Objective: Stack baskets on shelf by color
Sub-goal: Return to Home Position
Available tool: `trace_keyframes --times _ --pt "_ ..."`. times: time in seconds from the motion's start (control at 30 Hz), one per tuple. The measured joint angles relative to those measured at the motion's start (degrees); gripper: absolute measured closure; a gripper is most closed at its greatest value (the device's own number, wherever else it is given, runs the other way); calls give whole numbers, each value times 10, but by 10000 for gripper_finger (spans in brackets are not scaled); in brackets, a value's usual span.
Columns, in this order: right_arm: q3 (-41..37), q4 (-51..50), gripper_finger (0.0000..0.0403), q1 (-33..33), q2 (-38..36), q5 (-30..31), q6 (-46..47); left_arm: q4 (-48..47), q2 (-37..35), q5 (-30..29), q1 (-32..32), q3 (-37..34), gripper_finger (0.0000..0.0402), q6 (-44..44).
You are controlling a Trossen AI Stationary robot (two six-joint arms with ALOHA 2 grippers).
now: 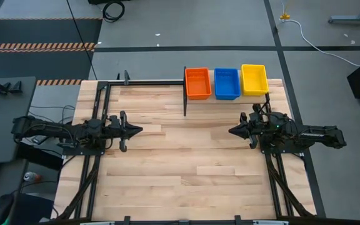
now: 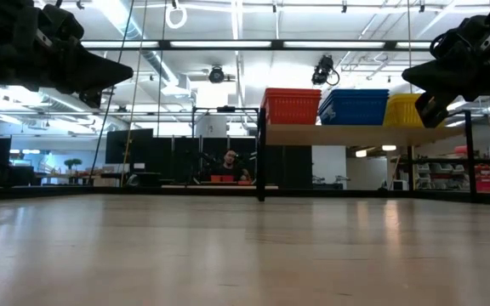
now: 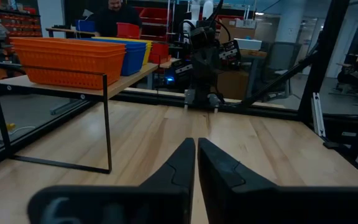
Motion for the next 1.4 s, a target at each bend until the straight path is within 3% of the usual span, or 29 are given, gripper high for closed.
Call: trace_keyframes --times 1.4 --pt "0 0 384 0 0 0 0 8 0 0 1 0 372 0"
